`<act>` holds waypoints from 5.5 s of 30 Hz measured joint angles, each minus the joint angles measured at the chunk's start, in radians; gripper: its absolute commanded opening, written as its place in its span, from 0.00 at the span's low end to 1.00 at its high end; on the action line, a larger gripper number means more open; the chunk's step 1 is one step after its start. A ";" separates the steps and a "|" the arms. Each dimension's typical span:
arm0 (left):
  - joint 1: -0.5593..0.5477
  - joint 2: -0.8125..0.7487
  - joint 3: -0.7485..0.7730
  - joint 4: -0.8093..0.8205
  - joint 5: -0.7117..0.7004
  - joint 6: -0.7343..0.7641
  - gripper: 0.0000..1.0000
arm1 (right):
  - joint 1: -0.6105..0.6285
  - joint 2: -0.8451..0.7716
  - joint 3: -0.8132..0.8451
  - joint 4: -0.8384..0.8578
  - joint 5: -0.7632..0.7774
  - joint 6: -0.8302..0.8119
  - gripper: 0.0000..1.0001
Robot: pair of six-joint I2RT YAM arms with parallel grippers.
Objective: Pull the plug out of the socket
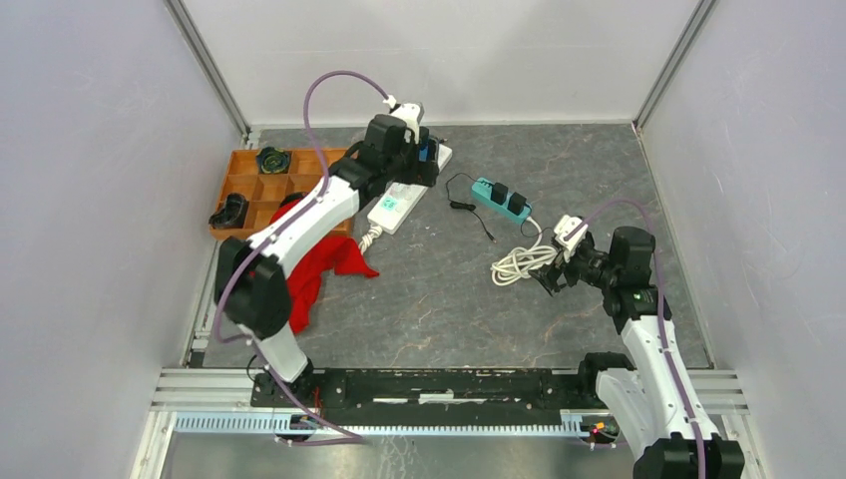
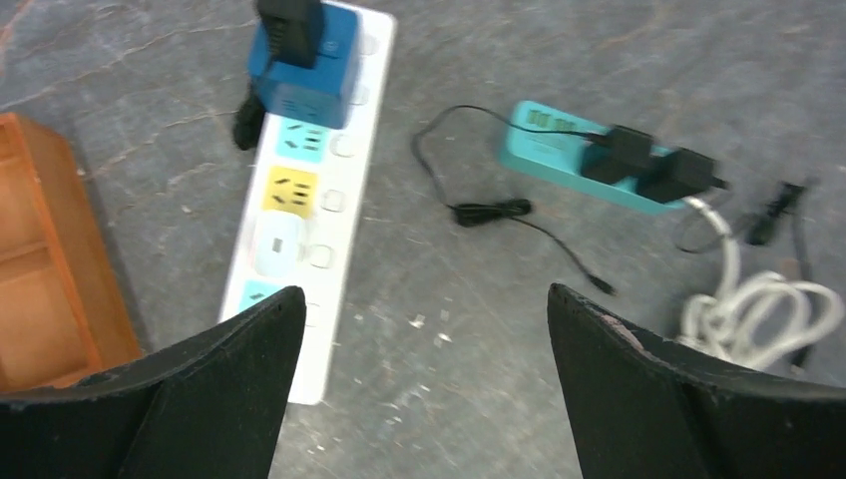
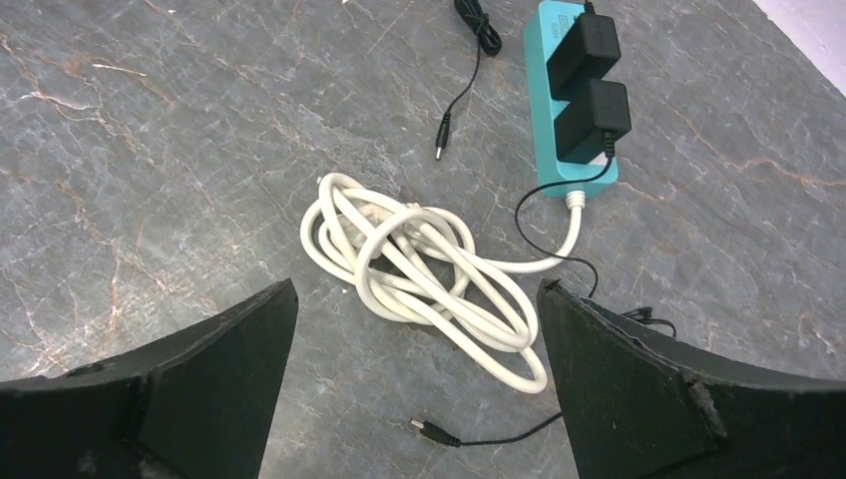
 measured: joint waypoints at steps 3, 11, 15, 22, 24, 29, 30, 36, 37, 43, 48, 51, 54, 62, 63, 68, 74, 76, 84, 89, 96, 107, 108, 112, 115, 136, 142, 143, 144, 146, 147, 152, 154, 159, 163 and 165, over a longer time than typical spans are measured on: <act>0.051 0.116 0.087 -0.048 0.003 0.040 0.88 | 0.000 -0.011 0.000 -0.006 0.018 -0.005 0.97; 0.112 0.360 0.258 -0.163 -0.014 0.114 0.78 | 0.000 -0.006 0.000 -0.011 0.044 -0.006 0.97; 0.111 0.419 0.259 -0.190 -0.034 0.146 0.72 | 0.004 -0.005 0.000 -0.011 0.050 -0.007 0.97; 0.112 0.492 0.295 -0.226 -0.053 0.177 0.64 | 0.018 0.011 0.000 -0.011 0.057 -0.009 0.97; 0.114 0.499 0.299 -0.229 -0.058 0.180 0.61 | 0.023 0.014 0.000 -0.012 0.058 -0.009 0.97; 0.118 0.521 0.322 -0.232 -0.065 0.198 0.24 | 0.047 0.018 0.000 -0.013 0.065 -0.010 0.97; 0.118 0.526 0.327 -0.233 -0.074 0.208 0.11 | 0.046 0.018 0.000 -0.014 0.066 -0.010 0.97; 0.119 0.528 0.336 -0.233 -0.060 0.224 0.02 | 0.047 0.023 0.000 -0.013 0.056 -0.008 0.97; 0.120 0.526 0.334 -0.232 -0.055 0.223 0.02 | 0.047 0.030 0.000 -0.012 0.043 -0.006 0.97; 0.122 0.385 0.134 -0.132 0.066 0.077 0.02 | 0.064 0.156 -0.005 0.103 -0.140 0.173 0.98; 0.097 0.186 -0.134 0.000 0.146 -0.145 0.02 | 0.177 0.339 0.019 0.323 -0.164 0.453 0.98; 0.063 0.114 -0.240 0.073 0.145 -0.264 0.02 | 0.256 0.456 0.071 0.430 -0.109 0.610 0.98; 0.014 0.072 -0.316 0.135 0.113 -0.388 0.02 | 0.312 0.550 0.101 0.531 -0.043 0.758 0.98; -0.123 0.028 -0.427 0.236 -0.050 -0.617 0.02 | 0.418 0.758 0.159 0.606 0.084 0.985 0.99; -0.132 0.024 -0.435 0.245 -0.059 -0.633 0.02 | 0.422 0.774 0.159 0.615 0.084 1.001 0.99; -0.156 0.007 -0.481 0.299 -0.093 -0.702 0.02 | 0.443 0.841 0.164 0.627 0.096 1.041 0.80; -0.164 0.003 -0.492 0.315 -0.131 -0.735 0.02 | 0.468 0.913 0.183 0.631 0.087 1.075 0.36; -0.170 0.002 -0.495 0.315 -0.146 -0.737 0.02 | 0.472 0.917 0.190 0.623 0.103 1.101 0.12; -0.198 -0.058 -0.524 0.298 -0.199 -0.756 0.02 | 0.454 0.937 0.197 0.604 0.124 1.131 0.00; -0.211 -0.189 -0.575 0.271 -0.214 -0.785 0.02 | 0.445 0.950 0.202 0.596 0.103 1.137 0.00; -0.228 -0.358 -0.577 0.356 -0.175 -0.847 0.02 | 0.420 0.965 0.209 0.583 0.109 1.196 0.00; -0.229 -0.444 -0.627 0.198 -0.229 -0.712 0.02 | 0.421 0.990 0.258 0.549 0.089 1.096 0.84; -0.229 -0.462 -0.632 0.178 -0.239 -0.684 0.02 | 0.419 0.993 0.262 0.545 0.098 1.074 0.89; -0.229 -0.499 -0.642 0.109 -0.251 -0.592 0.02 | 0.414 0.990 0.284 0.517 0.110 0.983 0.98; -0.229 -0.500 -0.650 0.056 -0.249 -0.541 0.02 | 0.404 0.978 0.306 0.478 0.122 0.916 0.98; -0.210 -0.158 -0.612 -0.089 -0.291 -0.352 0.15 | 0.232 0.544 0.351 0.239 -0.165 0.325 0.98; -0.197 -0.114 -0.576 -0.077 -0.300 -0.336 0.72 | 0.222 0.549 0.344 0.227 -0.214 0.305 0.98; -0.195 -0.112 -0.575 -0.078 -0.302 -0.328 0.78 | 0.222 0.549 0.344 0.225 -0.220 0.302 0.98; -0.194 -0.109 -0.574 -0.080 -0.301 -0.323 0.86 | 0.222 0.549 0.344 0.223 -0.225 0.297 0.98; -0.193 -0.104 -0.562 -0.103 -0.303 -0.318 0.99 | 0.219 0.549 0.344 0.215 -0.232 0.288 0.98; -0.192 -0.103 -0.554 -0.111 -0.303 -0.314 1.00 | 0.217 0.549 0.344 0.211 -0.235 0.285 0.98; -0.189 -0.144 -0.526 -0.135 -0.294 -0.310 1.00 | 0.211 0.549 0.344 0.201 -0.247 0.263 0.98; -0.189 -0.191 -0.526 -0.139 -0.282 -0.304 1.00 | 0.211 0.549 0.344 0.198 -0.250 0.257 0.98; -0.175 -0.337 -0.522 -0.083 -0.226 -0.279 1.00 | 0.211 0.549 0.344 0.187 -0.257 0.243 0.98; -0.087 -0.358 -0.489 -0.001 -0.125 -0.280 1.00 | 0.209 0.549 0.344 0.183 -0.262 0.234 0.98; -0.027 -0.334 -0.459 0.039 -0.066 -0.280 1.00 | 0.209 0.549 0.344 0.183 -0.263 0.232 0.98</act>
